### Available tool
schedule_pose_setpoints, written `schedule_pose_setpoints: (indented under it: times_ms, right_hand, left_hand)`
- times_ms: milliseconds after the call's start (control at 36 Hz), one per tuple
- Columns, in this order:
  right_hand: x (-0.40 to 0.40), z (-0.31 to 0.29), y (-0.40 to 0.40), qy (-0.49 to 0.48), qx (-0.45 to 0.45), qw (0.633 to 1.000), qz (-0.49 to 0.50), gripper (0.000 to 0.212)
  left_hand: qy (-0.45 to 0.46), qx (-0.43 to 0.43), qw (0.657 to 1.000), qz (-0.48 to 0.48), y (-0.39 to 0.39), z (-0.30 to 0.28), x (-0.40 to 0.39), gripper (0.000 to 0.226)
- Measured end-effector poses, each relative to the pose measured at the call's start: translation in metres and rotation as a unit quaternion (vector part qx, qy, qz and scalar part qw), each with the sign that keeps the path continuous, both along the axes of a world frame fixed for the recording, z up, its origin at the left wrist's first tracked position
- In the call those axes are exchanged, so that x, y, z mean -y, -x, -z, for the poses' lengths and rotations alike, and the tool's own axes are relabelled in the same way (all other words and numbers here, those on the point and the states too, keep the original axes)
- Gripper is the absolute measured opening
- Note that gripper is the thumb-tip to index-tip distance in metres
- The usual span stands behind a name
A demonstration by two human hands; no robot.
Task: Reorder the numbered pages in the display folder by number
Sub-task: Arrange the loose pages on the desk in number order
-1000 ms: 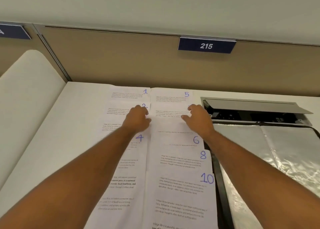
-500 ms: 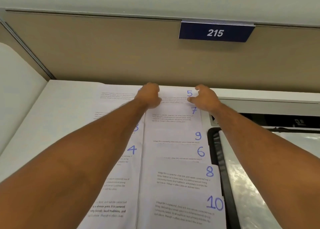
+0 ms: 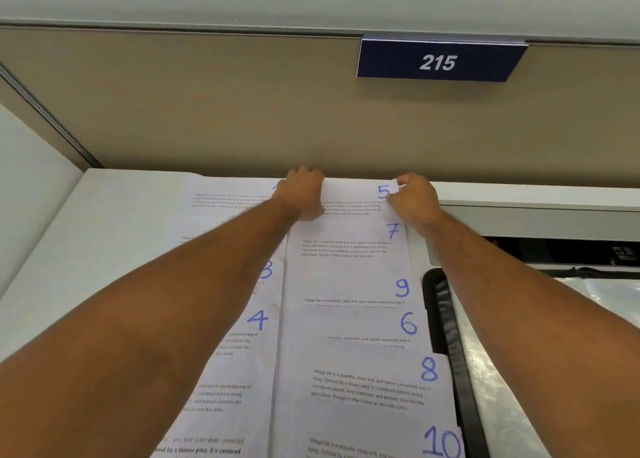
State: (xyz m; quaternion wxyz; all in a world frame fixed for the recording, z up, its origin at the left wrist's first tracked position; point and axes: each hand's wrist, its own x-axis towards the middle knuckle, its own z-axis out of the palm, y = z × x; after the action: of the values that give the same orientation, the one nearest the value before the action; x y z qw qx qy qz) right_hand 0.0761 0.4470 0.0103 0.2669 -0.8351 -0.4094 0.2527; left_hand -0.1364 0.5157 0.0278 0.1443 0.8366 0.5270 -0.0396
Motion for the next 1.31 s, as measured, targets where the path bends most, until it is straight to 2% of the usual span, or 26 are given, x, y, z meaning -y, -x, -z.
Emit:
schedule_pose_setpoints:
  times_ms: [83, 167, 361, 556, 639, 722, 861, 1028, 1167, 1306]
  right_hand:
    - [0.004, 0.003, 0.001, -0.012, 0.006, 1.0, 0.001, 0.015]
    - [0.008, 0.002, 0.001, -0.043, -0.004, 0.999, 0.018, 0.011]
    - [0.02, -0.018, 0.002, -0.166, -0.068, 0.982, 0.052, 0.006]
    - [0.032, -0.05, 0.003, -0.212, -0.12, 0.968, 0.054, 0.016]
    - [0.042, -0.069, 0.008, -0.233, -0.141, 0.961, 0.048, 0.008]
    - [0.049, -0.089, 0.011, -0.254, -0.156, 0.953, 0.054, 0.009]
    - [0.06, -0.129, 0.013, -0.29, -0.18, 0.937, 0.074, 0.011]
    - [0.079, -0.179, 0.016, -0.342, -0.254, 0.901, 0.081, 0.014]
    - [0.103, -0.204, 0.019, -0.336, -0.234, 0.911, 0.053, 0.013]
    - [0.124, -0.22, 0.031, -0.296, -0.192, 0.936, 0.002, 0.016]
  left_hand:
    - [-0.006, 0.008, 1.0, -0.005, -0.001, 0.002, 0.0, 0.064]
    - [-0.015, 0.027, 0.999, -0.022, 0.0, 0.004, 0.002, 0.066]
    - [-0.05, 0.144, 0.985, -0.08, 0.009, -0.001, 0.008, 0.066]
    - [-0.003, 0.308, 0.939, -0.154, 0.017, -0.029, 0.022, 0.08]
    - [0.026, 0.363, 0.913, -0.182, 0.021, -0.041, 0.029, 0.068]
    - [0.045, 0.378, 0.908, -0.176, 0.026, -0.045, 0.036, 0.047]
    - [0.1, 0.409, 0.894, -0.155, 0.036, -0.05, 0.06, 0.041]
    - [0.067, 0.467, 0.868, -0.155, 0.045, -0.073, 0.081, 0.018]
    - [0.07, 0.511, 0.846, -0.138, 0.052, -0.114, 0.091, 0.025]
    - [0.101, 0.521, 0.842, -0.099, 0.066, -0.151, 0.102, 0.025]
